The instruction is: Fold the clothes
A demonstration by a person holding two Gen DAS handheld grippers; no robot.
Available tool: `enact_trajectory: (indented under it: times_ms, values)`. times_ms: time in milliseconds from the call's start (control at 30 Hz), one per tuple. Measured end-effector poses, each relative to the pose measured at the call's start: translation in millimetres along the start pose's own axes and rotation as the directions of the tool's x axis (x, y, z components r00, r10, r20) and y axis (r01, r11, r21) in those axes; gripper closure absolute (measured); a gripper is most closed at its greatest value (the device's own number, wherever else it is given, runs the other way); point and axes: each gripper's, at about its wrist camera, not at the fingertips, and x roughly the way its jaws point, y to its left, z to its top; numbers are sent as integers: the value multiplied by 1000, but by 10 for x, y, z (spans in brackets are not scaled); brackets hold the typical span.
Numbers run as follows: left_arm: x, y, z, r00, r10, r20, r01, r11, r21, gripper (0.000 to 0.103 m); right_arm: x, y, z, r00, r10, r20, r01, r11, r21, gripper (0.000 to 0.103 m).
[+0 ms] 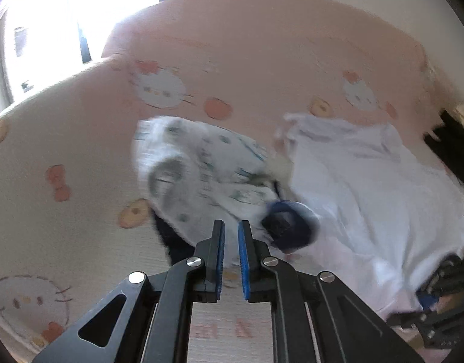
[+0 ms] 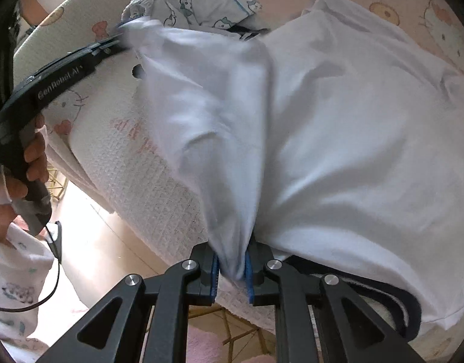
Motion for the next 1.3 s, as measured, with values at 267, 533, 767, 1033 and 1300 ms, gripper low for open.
enact_trajectory:
  times_ms: [267,533,767,1033,1300]
  values:
    - [-93,450,-82,993,-69,-95,41,961,-272,87,-251,36,36,995,51,82,-53,998,18,43]
    - [-103,419,-307,973,-198,-120,121,877,-465,39,-354,6,206,995,-14,94,17,1000,-27,43]
    - [-17,184,-328,946,-269,-179,160,872,-463,39,-414,-110,363,998,-55,45,59,993,-99,43]
    - [115,19,-322,915,-354,-192,204,819,-537,39,-496,-84,816,992,-116,48,125,945,-301,40]
    - [293,-171,-467,826,-508,-245,251,721,-646,36,-241,-281,969,999,-37,14,39,984,-172,36]
